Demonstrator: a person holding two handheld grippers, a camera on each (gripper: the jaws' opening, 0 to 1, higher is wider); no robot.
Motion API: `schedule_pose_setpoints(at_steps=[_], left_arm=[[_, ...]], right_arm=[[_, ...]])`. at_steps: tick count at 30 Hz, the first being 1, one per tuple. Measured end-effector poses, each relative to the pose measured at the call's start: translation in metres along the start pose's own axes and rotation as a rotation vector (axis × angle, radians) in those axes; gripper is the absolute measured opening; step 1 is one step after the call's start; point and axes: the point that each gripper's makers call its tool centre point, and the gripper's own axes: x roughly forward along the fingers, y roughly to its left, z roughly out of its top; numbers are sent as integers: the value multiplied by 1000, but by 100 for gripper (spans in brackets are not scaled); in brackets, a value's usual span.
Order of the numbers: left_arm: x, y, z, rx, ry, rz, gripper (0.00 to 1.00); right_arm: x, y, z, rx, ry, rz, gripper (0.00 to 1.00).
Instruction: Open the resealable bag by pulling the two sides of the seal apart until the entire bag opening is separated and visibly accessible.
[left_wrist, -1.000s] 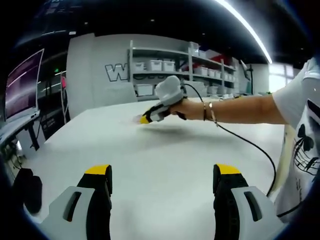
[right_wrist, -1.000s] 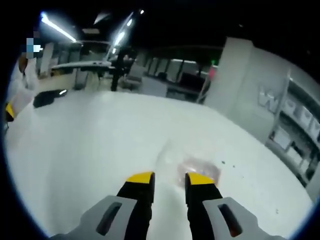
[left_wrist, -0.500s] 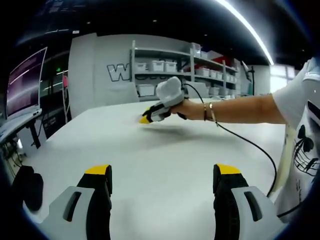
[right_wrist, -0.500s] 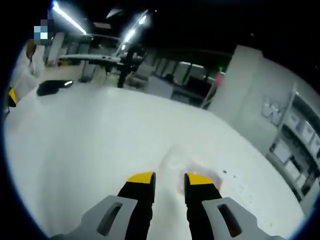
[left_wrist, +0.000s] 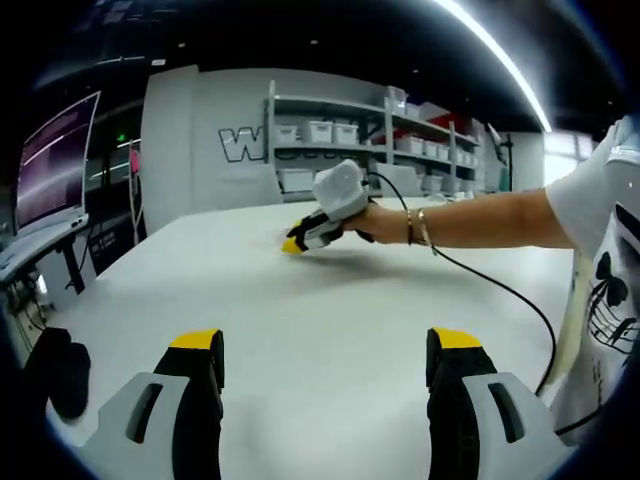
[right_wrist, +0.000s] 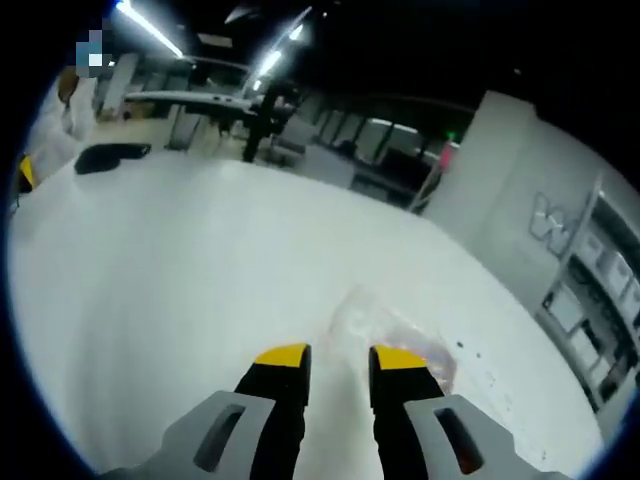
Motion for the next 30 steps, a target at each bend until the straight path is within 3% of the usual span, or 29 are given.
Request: schedule_pose_setpoints(at_steps=[22,26,30], left_arm=[[-4,7,-2,-11,-8,12,82],[-3,7,-1,-8,-10,9,82],[-4,8,0,-8,-11,14,82]], right_arm=[[7,2,-1,65,1,-26,15],[10,3,-7,102,5,-23,2],[12,-3,-8,113,1,-31,0]])
